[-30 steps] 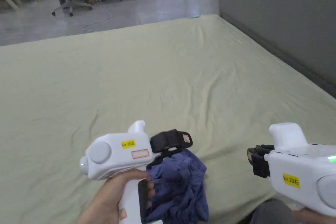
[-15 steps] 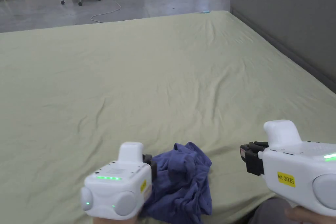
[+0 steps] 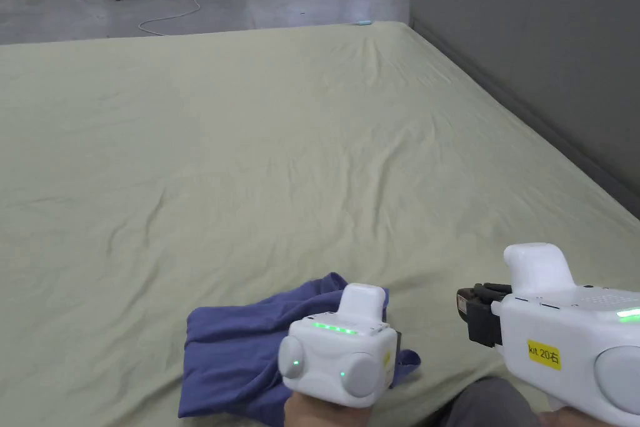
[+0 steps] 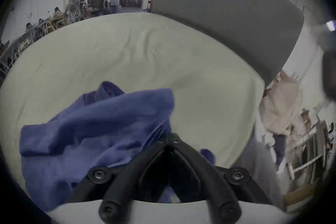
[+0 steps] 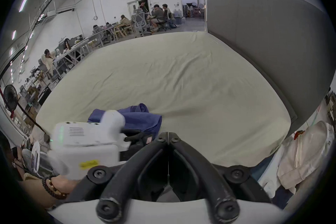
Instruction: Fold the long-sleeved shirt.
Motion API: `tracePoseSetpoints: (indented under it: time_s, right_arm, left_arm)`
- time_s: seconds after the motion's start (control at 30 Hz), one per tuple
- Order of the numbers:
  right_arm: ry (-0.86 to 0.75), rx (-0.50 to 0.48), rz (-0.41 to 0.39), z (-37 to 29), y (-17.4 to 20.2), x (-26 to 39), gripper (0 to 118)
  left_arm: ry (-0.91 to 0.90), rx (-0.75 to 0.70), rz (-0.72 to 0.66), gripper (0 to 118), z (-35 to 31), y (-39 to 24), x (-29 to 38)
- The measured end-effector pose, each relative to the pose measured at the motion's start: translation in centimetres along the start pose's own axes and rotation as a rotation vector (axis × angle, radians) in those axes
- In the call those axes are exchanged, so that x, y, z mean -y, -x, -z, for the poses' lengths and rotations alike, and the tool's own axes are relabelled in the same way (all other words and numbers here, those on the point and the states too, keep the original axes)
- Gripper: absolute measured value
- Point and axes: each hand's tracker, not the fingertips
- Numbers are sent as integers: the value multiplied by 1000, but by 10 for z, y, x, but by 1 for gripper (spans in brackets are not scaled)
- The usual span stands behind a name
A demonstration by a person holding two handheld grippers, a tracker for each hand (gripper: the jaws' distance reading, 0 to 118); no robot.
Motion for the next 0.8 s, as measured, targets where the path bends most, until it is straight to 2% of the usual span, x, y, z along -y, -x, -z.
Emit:
tracePoseSetpoints:
  time_s: [0.1, 0.17, 0.23, 0.33, 0.4, 0.47, 0.53, 0.6, 0.63, 0.67, 0.7, 0.73, 0.8]
  right_arm:
    - [-15, -81, 48, 7, 2, -9, 0]
    - [-19, -156, 77, 19, 10, -17, 0]
    - [-11, -275, 100, 38, 21, -26, 0]
    - [83, -415, 131, 79, 35, -31, 0]
    - [169, -457, 156, 109, 41, -27, 0]
    - [246, -489, 215, 146, 37, -16, 0]
    - [313, -504, 244, 170, 36, -4, 0]
    - [364, -478, 267, 183, 31, 6, 0]
    - [384, -456, 272, 188, 28, 11, 0]
    - [386, -452, 274, 193, 24, 16, 0]
    - [376, -470, 285, 196, 20, 20, 0]
    - [363, -487, 294, 193, 18, 21, 0]
    - [361, -474, 266, 194, 19, 19, 0]
  left_arm:
    - [-132, 117, -121, 0, -55, 27, -8]
    - [-196, 113, -178, 0, -91, 50, -12]
    - [-244, 110, -226, 0, -128, 75, -13]
    - [-248, 80, -335, 0, -155, 116, -5]
    - [-225, 44, -401, 0, -167, 132, 5]
    - [-220, 25, -451, 0, -170, 152, 19]
    - [-184, 31, -531, 0, -168, 173, 33]
    - [-194, 59, -582, 3, -167, 185, 45]
    - [-197, 81, -609, 22, -165, 190, 50]
    - [-194, 103, -635, 65, -164, 196, 55]
    - [-170, 102, -652, 99, -161, 202, 58]
    - [-143, 82, -669, 117, -157, 205, 60]
    - [-116, 44, -675, 118, -147, 212, 66]
